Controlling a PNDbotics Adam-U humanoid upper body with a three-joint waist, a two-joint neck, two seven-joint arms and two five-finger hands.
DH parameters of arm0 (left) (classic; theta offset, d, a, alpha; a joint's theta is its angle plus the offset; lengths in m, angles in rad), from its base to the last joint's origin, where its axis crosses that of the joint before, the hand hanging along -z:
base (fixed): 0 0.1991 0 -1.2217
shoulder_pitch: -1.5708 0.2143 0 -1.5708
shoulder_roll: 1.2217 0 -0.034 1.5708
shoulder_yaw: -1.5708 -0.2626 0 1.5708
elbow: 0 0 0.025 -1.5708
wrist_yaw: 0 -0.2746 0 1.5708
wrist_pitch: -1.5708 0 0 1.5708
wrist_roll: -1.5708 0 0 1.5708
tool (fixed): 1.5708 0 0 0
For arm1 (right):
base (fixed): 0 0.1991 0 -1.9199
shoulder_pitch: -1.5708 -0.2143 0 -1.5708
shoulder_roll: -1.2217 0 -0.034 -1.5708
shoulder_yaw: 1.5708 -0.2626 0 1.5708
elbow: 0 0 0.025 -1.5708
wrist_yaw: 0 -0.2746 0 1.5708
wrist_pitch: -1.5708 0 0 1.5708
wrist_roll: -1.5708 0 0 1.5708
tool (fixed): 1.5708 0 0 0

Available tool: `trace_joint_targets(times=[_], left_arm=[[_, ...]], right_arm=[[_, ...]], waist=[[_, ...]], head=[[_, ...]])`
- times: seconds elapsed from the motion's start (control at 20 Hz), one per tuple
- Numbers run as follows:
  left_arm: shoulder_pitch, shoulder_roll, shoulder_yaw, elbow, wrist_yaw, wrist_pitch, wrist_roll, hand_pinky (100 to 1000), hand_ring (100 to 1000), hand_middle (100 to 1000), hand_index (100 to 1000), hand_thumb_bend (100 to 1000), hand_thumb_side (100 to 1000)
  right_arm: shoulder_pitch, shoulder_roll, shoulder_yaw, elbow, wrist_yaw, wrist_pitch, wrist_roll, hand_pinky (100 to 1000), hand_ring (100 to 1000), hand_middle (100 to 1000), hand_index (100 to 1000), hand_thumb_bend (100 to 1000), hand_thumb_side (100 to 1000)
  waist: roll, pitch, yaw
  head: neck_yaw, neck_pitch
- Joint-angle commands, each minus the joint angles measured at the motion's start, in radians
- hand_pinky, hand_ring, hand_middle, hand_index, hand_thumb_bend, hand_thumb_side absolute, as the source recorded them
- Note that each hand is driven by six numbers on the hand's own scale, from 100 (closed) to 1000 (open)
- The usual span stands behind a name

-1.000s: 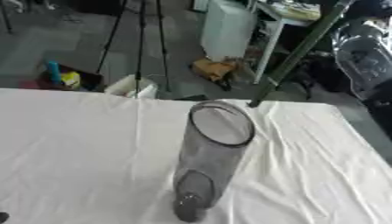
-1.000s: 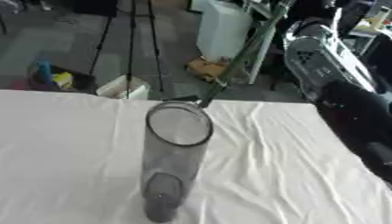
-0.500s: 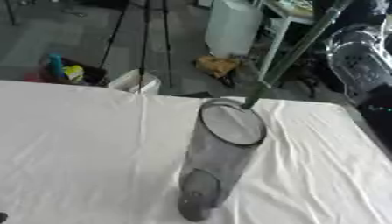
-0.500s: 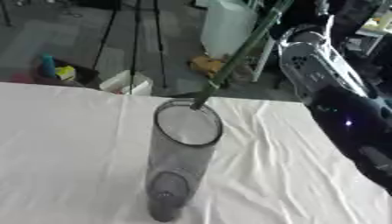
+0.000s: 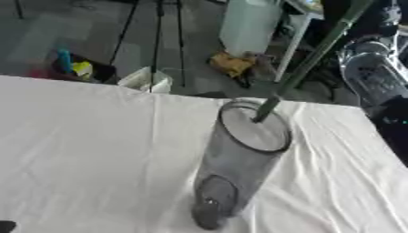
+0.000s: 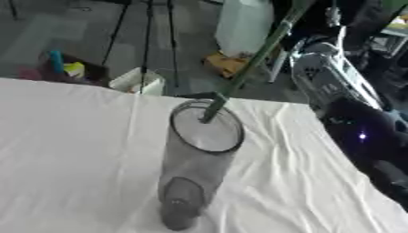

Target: Arrange flowers into the vase.

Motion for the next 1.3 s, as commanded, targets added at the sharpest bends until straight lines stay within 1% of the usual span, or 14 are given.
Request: trace_joint_targets(times=[0.05, 0.2, 0.5, 0.8, 1.3], left_arm=[[-0.011, -0.002, -0.011, -0.014, -0.007, 0.0, -0.004, 626, 737, 878, 830, 209, 1000], [-0.012, -0.003, -0.011, -0.014, -0.009, 0.0, -0.006, 626, 738, 879, 831, 210, 1000], [-0.013, -0.005, -0.011, -0.014, -0.016, 0.0, -0.008, 627, 721, 881, 831, 208, 1000], [-0.011, -0.007, -0.012, -0.014, -0.029, -0.002, -0.012, 628, 719, 883, 832, 205, 1000], [-0.011, -0.011, -0.014, -0.014, -0.046, -0.009, -0.015, 629, 719, 885, 830, 201, 1000]], right_arm=[[-0.005, -0.023, -0.009, -0.011, 0.019, -0.001, 0.007, 100, 100, 100, 178, 100, 961], [0.001, -0.017, -0.007, -0.011, 0.035, -0.01, 0.015, 100, 100, 100, 179, 100, 958], [0.016, -0.011, -0.007, -0.011, 0.066, -0.056, 0.034, 100, 100, 100, 180, 100, 952], [0.033, -0.006, -0.005, -0.011, 0.097, -0.095, 0.06, 100, 100, 100, 179, 100, 947], [0.047, 0.002, 0.004, -0.011, 0.131, -0.102, 0.085, 100, 100, 100, 178, 100, 949]], waist=[[-0.011, 0.001, -0.001], [-0.013, 0.007, 0.002], [-0.016, 0.016, 0.003], [-0.015, 0.033, 0.006], [-0.011, 0.053, 0.007]], head=[[0.002, -0.01], [0.003, -0.015], [0.0, -0.024], [-0.002, -0.037], [-0.004, -0.042]])
